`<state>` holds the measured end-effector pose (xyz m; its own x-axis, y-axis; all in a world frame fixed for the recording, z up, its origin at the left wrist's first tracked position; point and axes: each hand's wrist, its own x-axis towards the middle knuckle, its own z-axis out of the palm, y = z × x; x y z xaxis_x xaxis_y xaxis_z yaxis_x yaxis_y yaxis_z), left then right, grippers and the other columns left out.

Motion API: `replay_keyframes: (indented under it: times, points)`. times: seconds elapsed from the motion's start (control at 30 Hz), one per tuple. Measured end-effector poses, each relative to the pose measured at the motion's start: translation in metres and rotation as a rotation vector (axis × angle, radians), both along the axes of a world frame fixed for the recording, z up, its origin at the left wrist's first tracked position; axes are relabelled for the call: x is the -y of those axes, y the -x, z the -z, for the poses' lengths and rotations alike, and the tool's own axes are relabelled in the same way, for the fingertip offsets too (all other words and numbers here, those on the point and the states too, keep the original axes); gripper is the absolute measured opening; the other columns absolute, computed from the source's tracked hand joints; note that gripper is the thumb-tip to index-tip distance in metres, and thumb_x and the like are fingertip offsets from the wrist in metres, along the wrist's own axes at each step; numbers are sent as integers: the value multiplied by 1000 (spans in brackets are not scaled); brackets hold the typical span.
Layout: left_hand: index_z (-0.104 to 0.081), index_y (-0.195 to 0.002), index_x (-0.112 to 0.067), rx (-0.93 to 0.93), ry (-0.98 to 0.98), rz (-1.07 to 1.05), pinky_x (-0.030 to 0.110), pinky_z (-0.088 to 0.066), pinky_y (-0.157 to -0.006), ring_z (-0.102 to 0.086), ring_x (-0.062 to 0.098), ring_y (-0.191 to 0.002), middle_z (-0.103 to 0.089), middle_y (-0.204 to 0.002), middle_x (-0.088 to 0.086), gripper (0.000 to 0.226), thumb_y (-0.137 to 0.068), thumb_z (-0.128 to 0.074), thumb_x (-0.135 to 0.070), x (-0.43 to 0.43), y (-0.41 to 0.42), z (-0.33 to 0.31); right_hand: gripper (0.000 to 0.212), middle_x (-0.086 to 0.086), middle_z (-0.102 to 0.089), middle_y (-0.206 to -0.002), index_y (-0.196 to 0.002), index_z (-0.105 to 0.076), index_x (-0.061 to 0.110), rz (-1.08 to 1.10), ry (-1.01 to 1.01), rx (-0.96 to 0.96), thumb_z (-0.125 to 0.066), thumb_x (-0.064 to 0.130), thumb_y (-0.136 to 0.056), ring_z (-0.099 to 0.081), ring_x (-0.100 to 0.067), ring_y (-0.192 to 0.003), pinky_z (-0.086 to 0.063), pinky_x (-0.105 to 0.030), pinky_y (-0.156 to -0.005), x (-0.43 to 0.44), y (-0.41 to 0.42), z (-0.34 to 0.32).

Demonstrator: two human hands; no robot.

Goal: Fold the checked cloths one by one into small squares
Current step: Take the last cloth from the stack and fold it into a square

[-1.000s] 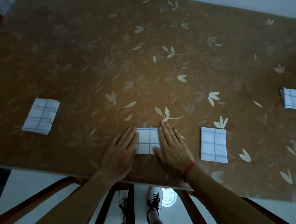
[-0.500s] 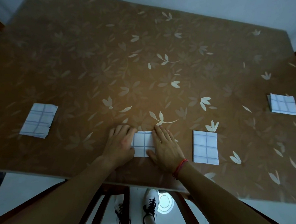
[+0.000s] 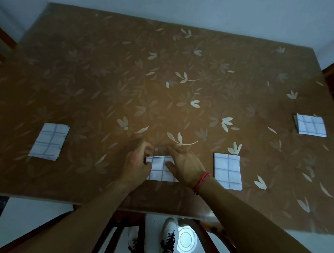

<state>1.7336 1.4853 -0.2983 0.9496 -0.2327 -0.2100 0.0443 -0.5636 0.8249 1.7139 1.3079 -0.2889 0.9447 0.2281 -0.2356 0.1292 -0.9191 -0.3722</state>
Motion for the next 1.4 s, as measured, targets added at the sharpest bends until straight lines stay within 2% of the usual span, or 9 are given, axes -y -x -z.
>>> replay_keyframes:
  times: [0.3,0.43,0.5,0.6,0.83,0.9,1.07,1.23,1.4]
  points:
    - [-61,-97,-20,10,220,-170,13,-50,-70,-64,8,-82,-68,-88,-1,34,-77,-70,6,-8,16,-55,19,-7,-69,-92,-103,-68,15,31,14,62,-55,27,-95,-63,-26,-80,-49,-37,-67,-13,-5,-60]
    - [-63,-93,-25,19,313,-268,19,-52,-73,-65,7,-85,-69,-90,-2,30,-77,-74,-2,-24,21,-84,22,-27,-61,-120,-103,-71,34,96,-92,-23,-53,27,-93,-60,-4,-71,-54,-27,-69,59,-14,85]
    - [-65,-95,-27,13,361,-332,22,-53,-76,-66,6,-88,-71,-93,-3,30,-76,-76,-7,-34,25,-95,16,-14,-70,-91,-83,-72,25,252,-256,-131,-58,27,-90,-57,-7,-62,-49,-19,-61,48,-10,39]
    - [-69,-95,-24,-37,434,-413,30,-56,-77,-69,9,-88,-74,-91,-4,25,-76,-78,-10,-45,32,-113,38,9,-48,-50,-54,-50,24,358,-448,92,-68,24,-87,-46,-6,-48,-33,-16,-47,-15,6,-123]
    - [-74,-94,-18,-15,429,-437,33,-58,-77,-71,10,-87,-75,-89,-6,12,-82,-74,-16,-70,58,-143,22,-9,-69,-66,-68,-69,8,323,-662,165,-71,20,-87,-66,-20,-63,-57,-40,-61,-47,16,-158]
    - [-74,-86,-21,11,389,-483,32,-58,-73,-71,9,-82,-75,-83,-10,6,-82,-74,-17,-79,65,-148,22,-9,-70,-67,-65,-69,16,297,-700,160,-72,19,-87,-68,-19,-65,-58,-43,-63,-58,16,-160]
    - [-72,-85,-24,77,311,-602,13,-49,-56,-67,5,-74,-73,-78,-9,5,-81,-75,-21,-99,80,-155,12,-5,-74,-74,-77,-75,20,214,-757,120,-70,18,-88,-71,-17,-72,-60,-42,-68,-84,17,-161]
    - [-73,-82,-22,84,301,-752,29,-56,-64,-69,9,-74,-72,-75,-11,7,-78,-78,-18,-129,100,-158,9,-21,-71,-77,-80,-76,16,93,-819,48,-71,19,-88,-69,-35,-76,-57,-49,-69,-119,13,-159]
    - [-73,-85,-17,126,381,-916,31,-55,-58,-71,24,-77,-74,-80,-2,5,-81,-75,-15,-178,143,-167,10,-8,-74,-75,-83,-77,11,-68,-845,-50,-73,18,-87,-71,-20,-73,-59,-35,-66,-184,16,-159]
